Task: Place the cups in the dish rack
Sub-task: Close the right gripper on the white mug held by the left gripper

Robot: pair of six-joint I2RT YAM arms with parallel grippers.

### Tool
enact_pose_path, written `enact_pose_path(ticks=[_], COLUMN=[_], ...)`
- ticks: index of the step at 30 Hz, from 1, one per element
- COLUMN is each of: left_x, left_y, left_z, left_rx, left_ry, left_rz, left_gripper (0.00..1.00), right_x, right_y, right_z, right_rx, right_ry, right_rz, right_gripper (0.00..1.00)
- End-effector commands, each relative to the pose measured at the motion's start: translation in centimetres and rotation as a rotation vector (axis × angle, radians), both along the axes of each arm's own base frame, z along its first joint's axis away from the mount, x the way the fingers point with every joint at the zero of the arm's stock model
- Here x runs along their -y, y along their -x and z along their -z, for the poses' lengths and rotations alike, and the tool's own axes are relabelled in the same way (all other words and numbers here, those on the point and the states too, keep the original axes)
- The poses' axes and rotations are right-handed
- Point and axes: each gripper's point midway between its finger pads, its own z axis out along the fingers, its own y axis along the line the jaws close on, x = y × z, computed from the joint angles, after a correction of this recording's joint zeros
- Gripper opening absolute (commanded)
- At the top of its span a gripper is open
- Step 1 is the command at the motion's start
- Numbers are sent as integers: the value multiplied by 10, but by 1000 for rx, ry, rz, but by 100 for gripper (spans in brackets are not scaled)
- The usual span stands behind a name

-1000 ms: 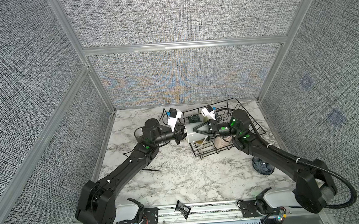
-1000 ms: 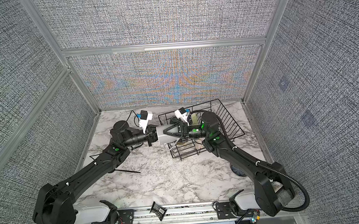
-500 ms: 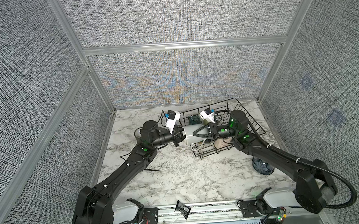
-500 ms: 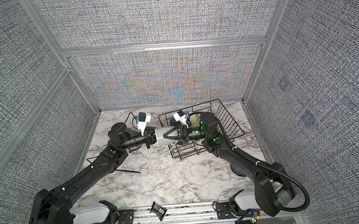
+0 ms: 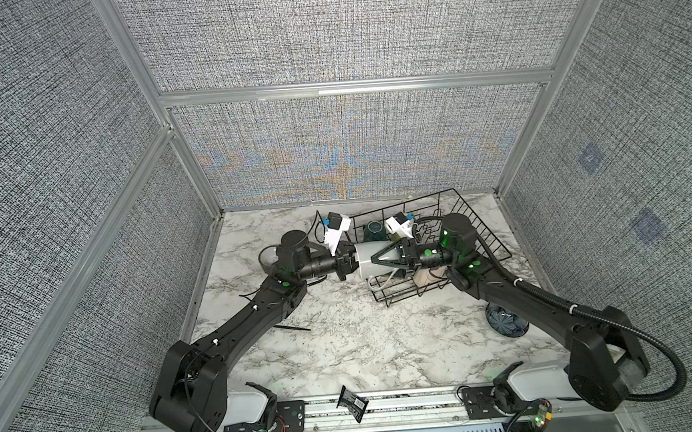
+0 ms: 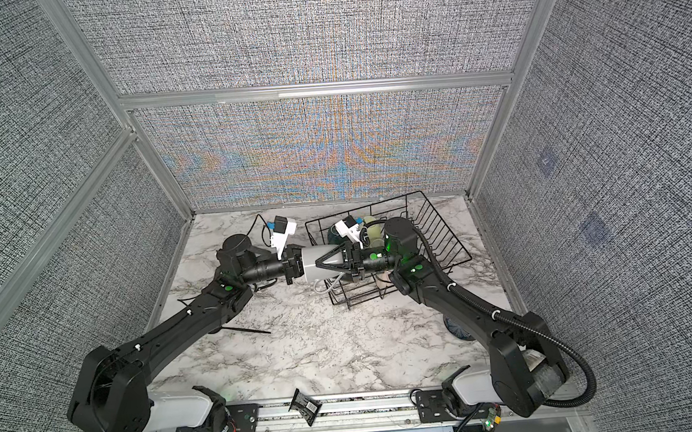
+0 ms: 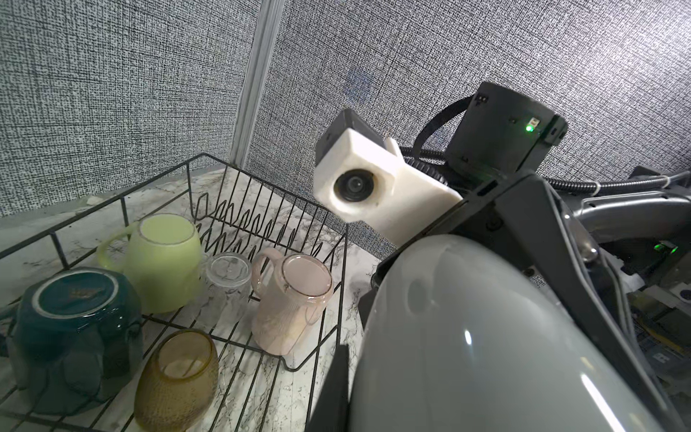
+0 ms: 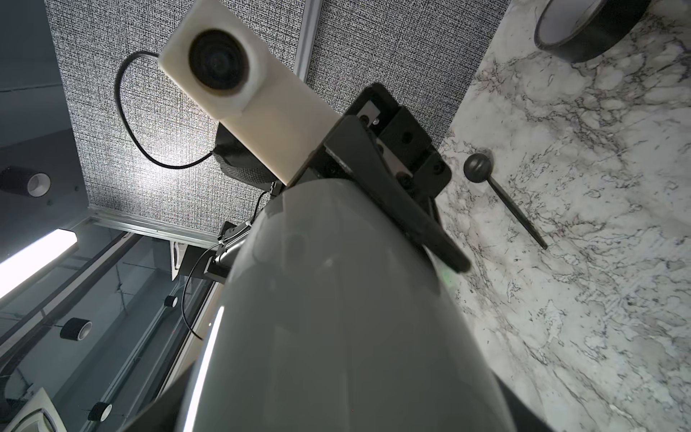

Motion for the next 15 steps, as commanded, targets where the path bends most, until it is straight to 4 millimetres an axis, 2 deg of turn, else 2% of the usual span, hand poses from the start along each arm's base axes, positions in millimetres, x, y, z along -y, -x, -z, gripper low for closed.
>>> enact_pose_path(ticks=[1, 8, 9, 10, 11, 15], left_x=[3, -1, -2, -4, -5, -10], left_y=[-2, -12, -14, -17, -19, -27], left_z=[-2, 7, 9, 10, 12, 18], left_rx=[-19, -45, -53, -64, -74, -120], left_ry=[-2, -15, -16, -17, -18, -17], left_rz=[4, -31, -44, -54, -57, -72], left_gripper=[0, 11, 18, 29, 37, 49], right_x=[-3, -3, -2, -3, -2, 2], right_y=[2, -10, -11, -13, -14, -23], right_z=[-13, -2, 2, -8, -5, 11], right_rx=[75, 95, 93, 122, 126, 141], right_ry=[-33, 20, 33, 30, 43, 125], right_rz=[-21, 39, 42, 49, 54, 86], right_gripper=[75, 68, 67, 67, 67, 66])
